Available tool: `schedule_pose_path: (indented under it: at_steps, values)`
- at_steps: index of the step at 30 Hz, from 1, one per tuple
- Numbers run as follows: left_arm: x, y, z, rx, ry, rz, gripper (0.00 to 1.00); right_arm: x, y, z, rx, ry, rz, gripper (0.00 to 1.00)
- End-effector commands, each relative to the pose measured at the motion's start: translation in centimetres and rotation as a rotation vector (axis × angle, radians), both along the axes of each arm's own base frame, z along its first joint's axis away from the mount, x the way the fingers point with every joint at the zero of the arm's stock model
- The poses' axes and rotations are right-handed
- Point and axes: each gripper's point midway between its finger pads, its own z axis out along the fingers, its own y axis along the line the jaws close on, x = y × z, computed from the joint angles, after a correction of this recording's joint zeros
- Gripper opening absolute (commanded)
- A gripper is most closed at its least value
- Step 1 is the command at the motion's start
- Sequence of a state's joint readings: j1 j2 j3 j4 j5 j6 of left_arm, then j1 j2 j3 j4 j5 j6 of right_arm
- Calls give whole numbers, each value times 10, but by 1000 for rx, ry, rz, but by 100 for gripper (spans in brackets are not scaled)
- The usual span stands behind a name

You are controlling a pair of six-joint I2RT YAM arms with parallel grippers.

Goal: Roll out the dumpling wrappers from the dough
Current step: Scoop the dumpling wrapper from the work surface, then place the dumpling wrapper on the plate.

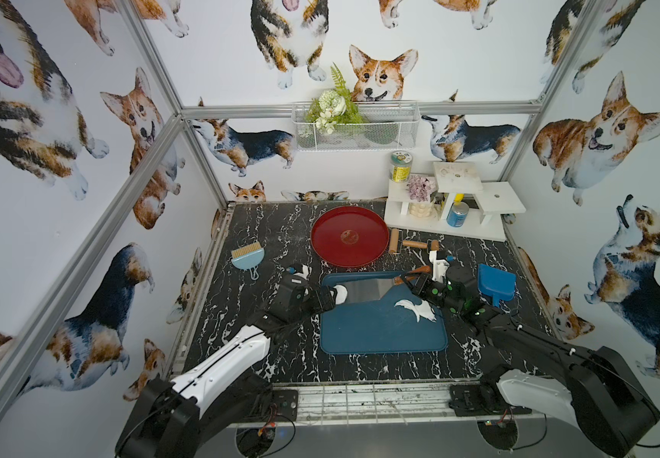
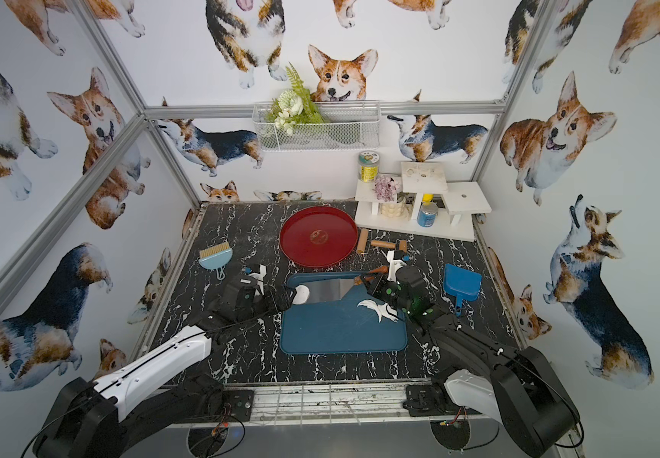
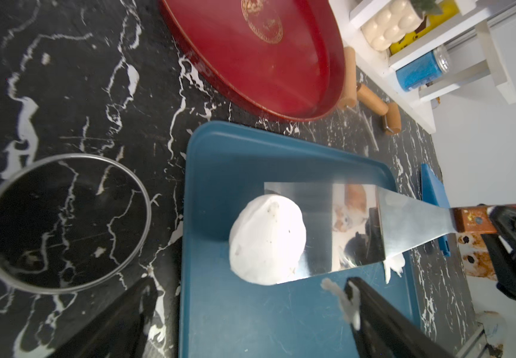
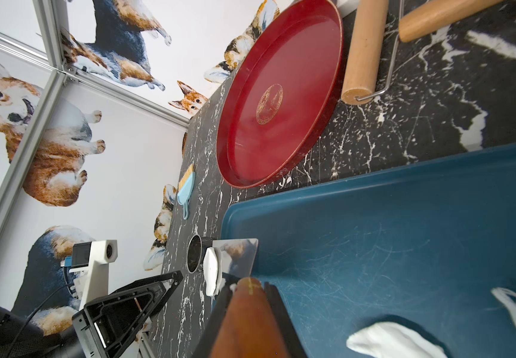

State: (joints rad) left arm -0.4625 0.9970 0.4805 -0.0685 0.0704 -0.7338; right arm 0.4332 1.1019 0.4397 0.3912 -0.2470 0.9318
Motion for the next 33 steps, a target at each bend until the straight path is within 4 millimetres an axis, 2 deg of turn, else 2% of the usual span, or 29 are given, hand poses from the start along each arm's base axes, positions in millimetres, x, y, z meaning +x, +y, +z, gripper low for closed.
schedule_pose_path:
  at_steps: [1,8,9,12,21,33]
  values:
    - [1,21,9,74,-29,49,100,5,1,19,26,-47,6,0]
    - [3,48,30,100,-69,96,100,21,-7,37,35,-81,-21,0]
    - [3,51,31,99,-72,100,100,25,-8,32,25,-68,-27,0]
    - [6,60,34,103,-77,112,100,37,-13,35,22,-74,-38,0]
    - [11,72,34,97,-76,127,100,80,-25,49,-3,-117,-89,0]
    - [18,83,25,114,-65,142,100,147,-31,47,-97,-175,-157,0]
